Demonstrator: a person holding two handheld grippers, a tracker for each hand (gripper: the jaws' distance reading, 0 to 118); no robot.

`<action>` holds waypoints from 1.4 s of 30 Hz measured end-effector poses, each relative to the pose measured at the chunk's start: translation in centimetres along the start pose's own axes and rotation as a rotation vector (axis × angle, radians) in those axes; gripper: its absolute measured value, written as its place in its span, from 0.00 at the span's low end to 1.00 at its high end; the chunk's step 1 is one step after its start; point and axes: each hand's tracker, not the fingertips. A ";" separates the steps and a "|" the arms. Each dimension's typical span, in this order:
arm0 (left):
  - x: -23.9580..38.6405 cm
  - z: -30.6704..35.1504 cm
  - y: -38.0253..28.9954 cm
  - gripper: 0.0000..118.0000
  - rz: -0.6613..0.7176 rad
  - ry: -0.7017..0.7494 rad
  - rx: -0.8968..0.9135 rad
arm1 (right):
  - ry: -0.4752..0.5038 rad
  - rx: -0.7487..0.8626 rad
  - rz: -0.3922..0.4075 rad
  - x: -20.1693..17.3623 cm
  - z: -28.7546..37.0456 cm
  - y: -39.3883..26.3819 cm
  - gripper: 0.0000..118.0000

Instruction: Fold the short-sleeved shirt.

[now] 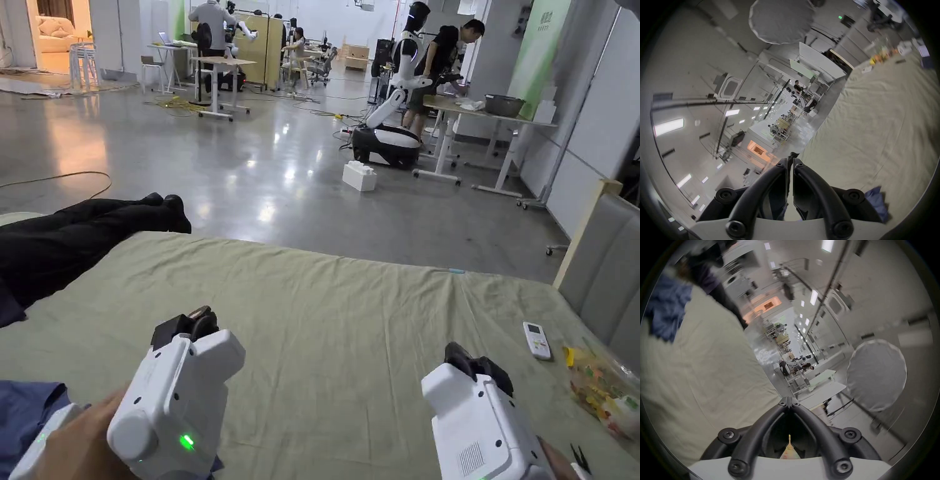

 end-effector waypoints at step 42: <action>-3.9 1.8 -8.0 0.06 0.994 -0.267 -0.306 | 0.003 -0.132 -1.090 0.7 1.5 0.3 0.01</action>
